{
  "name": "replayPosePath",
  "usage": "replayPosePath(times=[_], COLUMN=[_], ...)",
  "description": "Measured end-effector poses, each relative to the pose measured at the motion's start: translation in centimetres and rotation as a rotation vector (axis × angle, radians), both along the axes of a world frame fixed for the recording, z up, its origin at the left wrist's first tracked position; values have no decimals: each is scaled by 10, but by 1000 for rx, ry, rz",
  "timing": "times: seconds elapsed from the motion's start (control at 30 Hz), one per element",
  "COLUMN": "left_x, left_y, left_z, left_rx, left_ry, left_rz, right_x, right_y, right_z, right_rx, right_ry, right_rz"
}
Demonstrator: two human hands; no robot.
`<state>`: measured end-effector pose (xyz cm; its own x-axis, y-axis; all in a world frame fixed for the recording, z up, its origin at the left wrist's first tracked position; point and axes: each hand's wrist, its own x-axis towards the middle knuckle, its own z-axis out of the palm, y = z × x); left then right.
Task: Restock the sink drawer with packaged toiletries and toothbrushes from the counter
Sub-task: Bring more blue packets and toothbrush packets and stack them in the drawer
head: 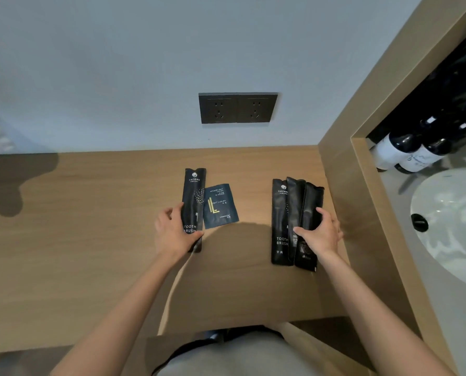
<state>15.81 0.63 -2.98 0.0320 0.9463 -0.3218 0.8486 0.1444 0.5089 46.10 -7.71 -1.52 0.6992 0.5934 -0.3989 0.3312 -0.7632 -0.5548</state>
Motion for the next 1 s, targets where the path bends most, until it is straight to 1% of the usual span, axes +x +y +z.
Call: replayPosePath(times=[0.2,0.3,0.43,0.57,0.63,0.7,0.77,0.9,1.0], left_x=[4,5,12,29,34,34,32,26,23], left_y=[4,4,11,22,27,30,31,33,33], left_z=[-3,0,2,6,6,3,-1,-4,-6], left_rx=[-60,-43,-99,-115,-144,-157,-160,-153,-159], left_ry=[-225,-311,-459,-534,-534,-525,-531,-543,-577], left_rz=[128,159,298,320,329,351,378,400,403], right_x=[-5,-11,-17,-23,-27,-37,-52,-88,-109], right_y=[-3,-4,-5,-5,0,9,24,58,75], right_z=[3,6,9,12,12,15,17,17,11], right_rx=[73,126,188,140,177,237,271,215,182], right_ry=[-6,-51,-50,-9,17,114,273,542,631], right_rz=[-36,-22,-35,-88,-80,-56,-33,42,87])
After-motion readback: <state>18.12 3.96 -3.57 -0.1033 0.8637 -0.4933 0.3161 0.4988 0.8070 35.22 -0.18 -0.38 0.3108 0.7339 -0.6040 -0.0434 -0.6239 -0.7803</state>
